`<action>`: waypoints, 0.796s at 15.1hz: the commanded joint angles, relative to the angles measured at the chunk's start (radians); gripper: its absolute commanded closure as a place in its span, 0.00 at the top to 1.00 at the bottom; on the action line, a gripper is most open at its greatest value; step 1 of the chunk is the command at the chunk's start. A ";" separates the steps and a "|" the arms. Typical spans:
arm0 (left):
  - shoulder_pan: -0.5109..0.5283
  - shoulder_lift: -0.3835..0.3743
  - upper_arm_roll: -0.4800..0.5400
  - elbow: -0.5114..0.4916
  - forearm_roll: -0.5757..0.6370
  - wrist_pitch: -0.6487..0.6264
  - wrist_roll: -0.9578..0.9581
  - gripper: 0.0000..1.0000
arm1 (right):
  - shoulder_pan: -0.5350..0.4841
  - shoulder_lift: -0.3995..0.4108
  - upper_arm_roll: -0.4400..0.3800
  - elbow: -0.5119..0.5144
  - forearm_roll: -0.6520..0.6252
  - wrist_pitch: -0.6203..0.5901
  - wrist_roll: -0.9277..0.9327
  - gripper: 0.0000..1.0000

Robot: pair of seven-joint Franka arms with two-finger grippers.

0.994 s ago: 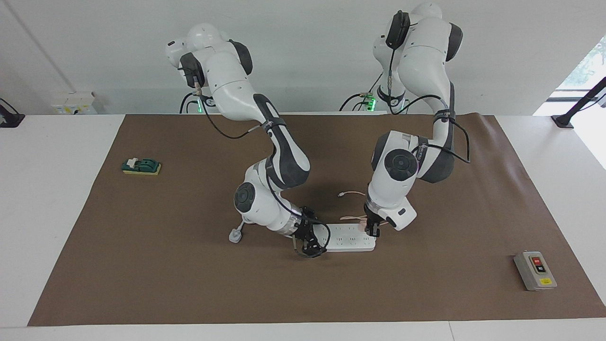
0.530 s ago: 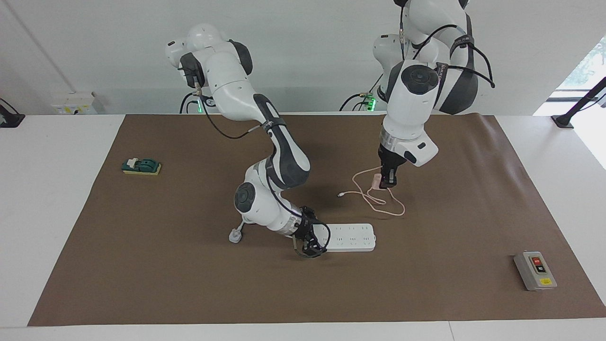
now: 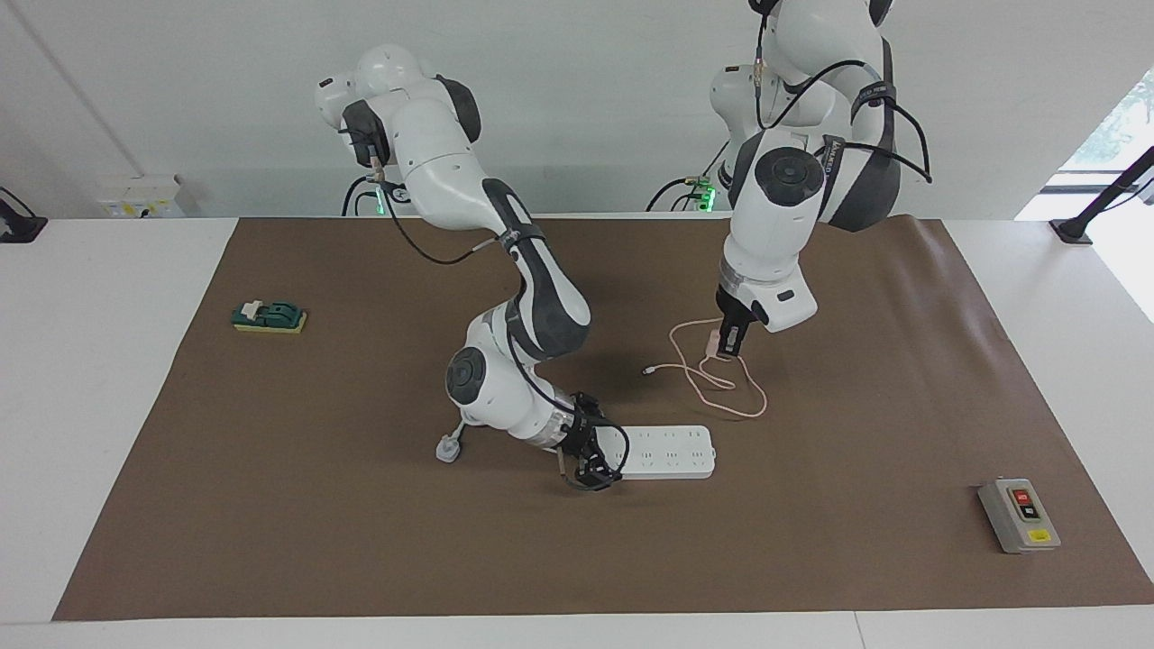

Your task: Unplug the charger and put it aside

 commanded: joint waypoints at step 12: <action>0.312 -0.060 -0.003 -0.053 -0.094 -0.075 0.997 0.00 | -0.028 -0.251 -0.025 -0.132 -0.226 -0.140 -0.075 1.00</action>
